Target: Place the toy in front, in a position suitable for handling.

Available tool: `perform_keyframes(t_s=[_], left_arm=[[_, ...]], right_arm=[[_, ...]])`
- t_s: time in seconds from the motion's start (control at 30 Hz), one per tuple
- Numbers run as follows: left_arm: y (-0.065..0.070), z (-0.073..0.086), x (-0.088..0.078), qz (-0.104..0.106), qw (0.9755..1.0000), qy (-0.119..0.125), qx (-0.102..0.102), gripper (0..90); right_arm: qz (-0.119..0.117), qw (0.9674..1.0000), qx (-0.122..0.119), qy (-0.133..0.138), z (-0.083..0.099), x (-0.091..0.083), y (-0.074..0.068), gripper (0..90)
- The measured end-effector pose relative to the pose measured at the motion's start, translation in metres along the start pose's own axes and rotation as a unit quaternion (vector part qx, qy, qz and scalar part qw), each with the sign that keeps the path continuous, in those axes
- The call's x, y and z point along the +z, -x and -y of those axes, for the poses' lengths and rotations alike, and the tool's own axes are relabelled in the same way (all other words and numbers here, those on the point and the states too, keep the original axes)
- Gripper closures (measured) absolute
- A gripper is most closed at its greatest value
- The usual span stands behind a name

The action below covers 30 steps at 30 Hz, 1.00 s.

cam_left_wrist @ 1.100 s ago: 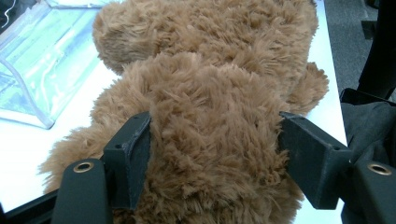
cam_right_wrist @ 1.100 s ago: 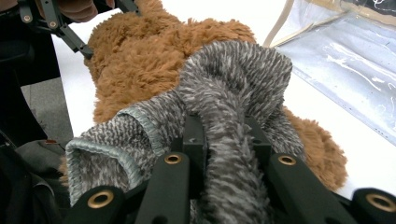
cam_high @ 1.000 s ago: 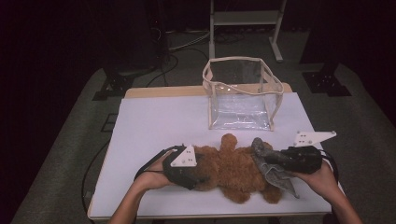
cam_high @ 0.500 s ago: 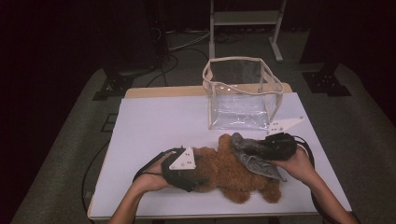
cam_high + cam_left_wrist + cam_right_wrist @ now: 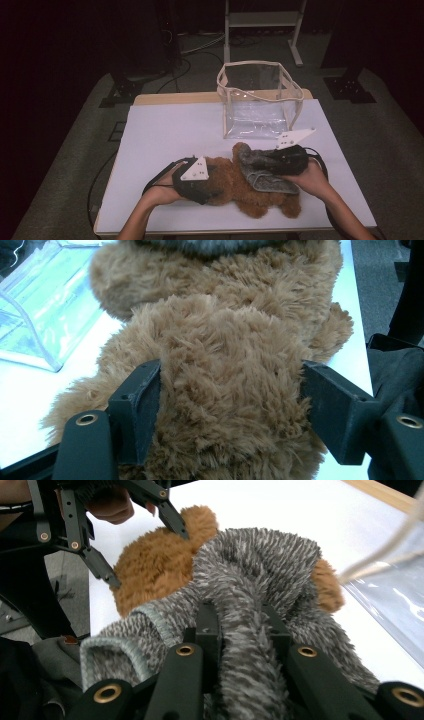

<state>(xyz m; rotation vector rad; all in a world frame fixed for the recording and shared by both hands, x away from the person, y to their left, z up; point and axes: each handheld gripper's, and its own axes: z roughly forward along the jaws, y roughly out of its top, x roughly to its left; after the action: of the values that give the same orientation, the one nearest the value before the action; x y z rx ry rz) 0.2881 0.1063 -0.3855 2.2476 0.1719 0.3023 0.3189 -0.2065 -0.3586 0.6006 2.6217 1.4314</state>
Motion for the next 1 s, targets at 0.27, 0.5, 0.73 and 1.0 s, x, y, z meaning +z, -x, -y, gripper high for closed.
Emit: perform_keyframes(t_s=[0.27, 0.5, 0.73, 1.0], left_arm=[[-0.001, -0.001, 0.000, -0.001, 1.0000, -0.007, 0.005, 28.2], [-0.001, -0.001, 0.000, -0.001, 1.0000, -0.008, 0.004, 28.2], [-0.001, -0.003, 0.001, -0.003, 0.9999, -0.013, 0.009, 27.5], [-0.005, -0.004, 0.002, -0.021, 0.9997, -0.015, -0.001, 16.3]], right_arm=[[0.022, 0.9988, 0.037, 0.022, 0.027, -0.031, 0.007, 75.6], [0.034, 0.9953, 0.081, 0.041, 0.058, -0.052, 0.013, 75.6], [0.035, 0.9942, 0.092, 0.045, 0.062, -0.053, 0.017, 75.6], [0.036, 0.9961, 0.075, 0.029, 0.044, -0.030, 0.016, 75.8]])
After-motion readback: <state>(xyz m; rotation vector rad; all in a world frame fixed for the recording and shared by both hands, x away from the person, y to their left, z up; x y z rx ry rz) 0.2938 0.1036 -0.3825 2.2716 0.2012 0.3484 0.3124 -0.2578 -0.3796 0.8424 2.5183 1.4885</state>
